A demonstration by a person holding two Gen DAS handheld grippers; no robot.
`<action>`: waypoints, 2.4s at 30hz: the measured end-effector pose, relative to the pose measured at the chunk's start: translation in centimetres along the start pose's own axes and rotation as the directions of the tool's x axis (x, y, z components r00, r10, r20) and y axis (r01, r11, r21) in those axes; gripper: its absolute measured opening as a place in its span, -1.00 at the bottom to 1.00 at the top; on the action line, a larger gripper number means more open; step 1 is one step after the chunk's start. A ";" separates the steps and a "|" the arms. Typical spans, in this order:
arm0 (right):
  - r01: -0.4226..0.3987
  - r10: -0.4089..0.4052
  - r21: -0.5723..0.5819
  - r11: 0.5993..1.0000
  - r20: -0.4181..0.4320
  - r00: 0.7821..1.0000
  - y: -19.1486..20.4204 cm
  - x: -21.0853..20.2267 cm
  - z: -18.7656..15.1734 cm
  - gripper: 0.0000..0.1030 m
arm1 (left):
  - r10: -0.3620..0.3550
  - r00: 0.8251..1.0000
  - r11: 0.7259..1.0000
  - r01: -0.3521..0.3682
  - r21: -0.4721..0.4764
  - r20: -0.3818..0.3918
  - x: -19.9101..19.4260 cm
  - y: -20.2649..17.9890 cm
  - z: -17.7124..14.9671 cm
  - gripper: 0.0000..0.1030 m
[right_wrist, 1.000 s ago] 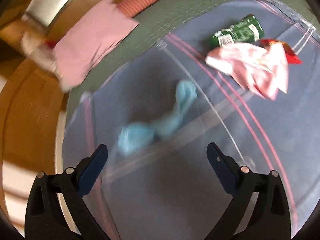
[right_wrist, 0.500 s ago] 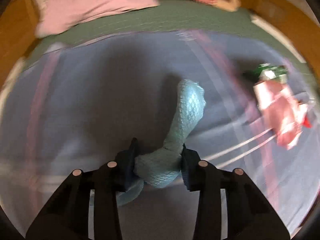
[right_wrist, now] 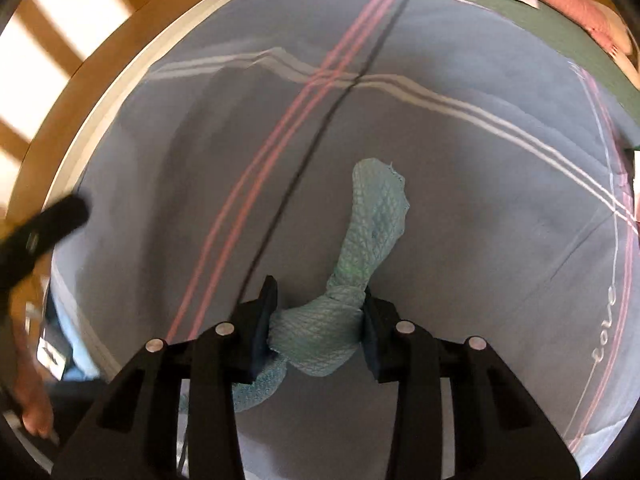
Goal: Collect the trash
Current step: 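Pass the light blue cloth from the right tool into the left tool, then grasp the pink paper wrapper with the right tool while the left tool holds the cloth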
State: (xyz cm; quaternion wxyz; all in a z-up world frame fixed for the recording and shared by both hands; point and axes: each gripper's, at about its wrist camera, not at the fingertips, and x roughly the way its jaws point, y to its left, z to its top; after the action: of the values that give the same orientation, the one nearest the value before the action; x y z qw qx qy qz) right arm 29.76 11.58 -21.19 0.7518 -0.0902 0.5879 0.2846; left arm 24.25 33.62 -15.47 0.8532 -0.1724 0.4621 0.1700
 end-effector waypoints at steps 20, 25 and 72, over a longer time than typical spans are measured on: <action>-0.080 0.066 0.176 0.981 0.081 0.995 -2.7 -3.1 -1.5 0.26 | -0.004 1.000 1.000 0.004 0.009 -0.012 0.4 -0.1 0.1 0.91; -0.073 0.051 0.222 0.972 0.102 0.993 -4.3 -3.6 -2.1 0.26 | 0.000 1.000 1.000 0.000 0.014 -0.014 0.6 -0.3 0.0 0.91; 0.038 -0.125 0.396 0.918 0.198 0.972 -16.7 -9.4 -5.5 -0.84 | -0.245 0.956 0.969 0.245 -0.020 -0.161 3.6 -2.2 -0.7 0.91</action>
State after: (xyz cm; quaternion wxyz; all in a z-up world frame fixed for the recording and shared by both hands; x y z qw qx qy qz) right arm 32.74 -7.75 -17.33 0.8260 0.0683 0.5420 0.1385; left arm 26.61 31.81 -18.58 0.8271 -0.2414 0.5053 0.0485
